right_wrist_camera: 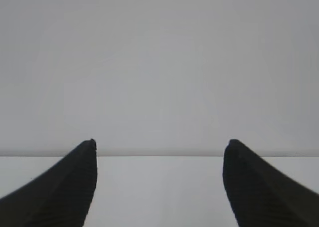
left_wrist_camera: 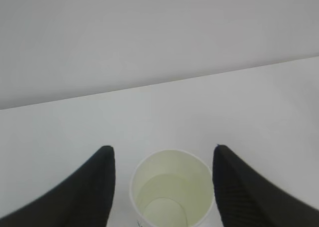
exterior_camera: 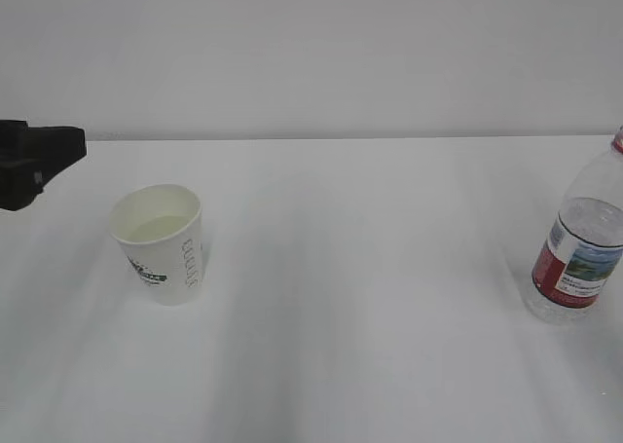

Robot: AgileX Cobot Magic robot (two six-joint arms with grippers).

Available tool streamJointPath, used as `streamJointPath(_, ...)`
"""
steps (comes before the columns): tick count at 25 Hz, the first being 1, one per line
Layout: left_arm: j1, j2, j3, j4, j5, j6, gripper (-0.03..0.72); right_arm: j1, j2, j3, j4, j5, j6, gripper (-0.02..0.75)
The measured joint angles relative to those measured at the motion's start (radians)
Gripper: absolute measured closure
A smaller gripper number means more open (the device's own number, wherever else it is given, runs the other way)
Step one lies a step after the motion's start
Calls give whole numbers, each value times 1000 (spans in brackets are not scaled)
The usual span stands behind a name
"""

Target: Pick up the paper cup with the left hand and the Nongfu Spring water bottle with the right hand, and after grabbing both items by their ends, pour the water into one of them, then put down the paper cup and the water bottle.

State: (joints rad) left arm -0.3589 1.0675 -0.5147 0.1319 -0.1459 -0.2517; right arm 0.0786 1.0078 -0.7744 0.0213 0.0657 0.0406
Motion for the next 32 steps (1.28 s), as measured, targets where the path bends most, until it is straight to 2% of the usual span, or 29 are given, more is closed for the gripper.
streamJointPath(7,0,-105,-15,0,73,0,235,0,-44,-1,0,42,0,145)
streamJointPath(17,0,-210,-79,28,303,0,235,0,-187,-1,0,154,0,145)
streamJointPath(25,0,-259,-211,32,704,0,235,0,-309,-1,-8,309,0,145)
streamJointPath(32,0,-355,-232,32,798,0,237,0,-405,-2,-35,399,0,146)
